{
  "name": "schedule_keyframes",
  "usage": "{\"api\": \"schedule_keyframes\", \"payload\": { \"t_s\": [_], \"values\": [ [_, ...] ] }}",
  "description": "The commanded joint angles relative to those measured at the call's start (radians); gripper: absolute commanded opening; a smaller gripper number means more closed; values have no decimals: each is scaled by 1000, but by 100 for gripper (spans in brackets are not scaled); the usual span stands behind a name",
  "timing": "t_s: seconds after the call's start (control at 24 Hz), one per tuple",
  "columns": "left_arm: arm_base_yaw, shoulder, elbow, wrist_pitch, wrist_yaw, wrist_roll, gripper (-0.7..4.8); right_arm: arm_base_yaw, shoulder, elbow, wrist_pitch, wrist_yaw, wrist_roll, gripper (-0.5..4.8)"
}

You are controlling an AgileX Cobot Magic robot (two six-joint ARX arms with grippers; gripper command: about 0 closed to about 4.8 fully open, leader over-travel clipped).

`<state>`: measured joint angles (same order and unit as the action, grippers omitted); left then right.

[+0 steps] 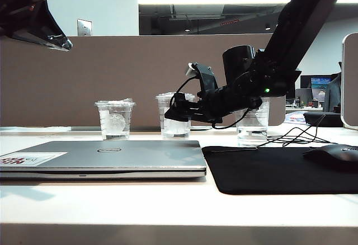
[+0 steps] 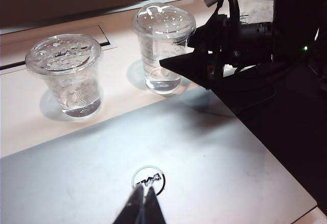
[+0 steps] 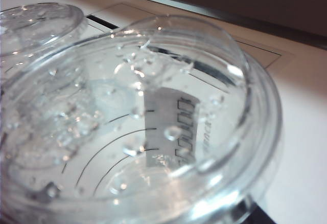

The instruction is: Pick up the coffee cup on the middle and place it on the right side of the laptop.

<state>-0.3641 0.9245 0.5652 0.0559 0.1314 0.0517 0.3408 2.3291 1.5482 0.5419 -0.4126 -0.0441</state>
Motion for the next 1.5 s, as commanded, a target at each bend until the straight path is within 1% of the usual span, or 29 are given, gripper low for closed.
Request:
{"api": "schedule_keyframes", "payload": {
  "t_s": [0.04,0.21,0.46,0.54,1.0,1.08,1.5],
  "values": [
    [0,-2,4,10,4,0,-5,9,11,10,37,-13,18,479],
    [0,-2,4,10,4,0,-5,10,18,14,69,-12,19,479],
    [0,-2,4,10,4,0,-5,10,18,14,78,-12,19,479],
    [0,-2,4,10,4,0,-5,11,24,14,109,-13,19,479],
    [0,-2,4,10,4,0,-5,12,24,14,113,-12,19,479],
    [0,-3,4,10,4,0,-5,12,24,14,114,-12,19,391],
    [0,-3,4,10,4,0,-5,12,24,14,120,-13,23,389]
  ]
}}
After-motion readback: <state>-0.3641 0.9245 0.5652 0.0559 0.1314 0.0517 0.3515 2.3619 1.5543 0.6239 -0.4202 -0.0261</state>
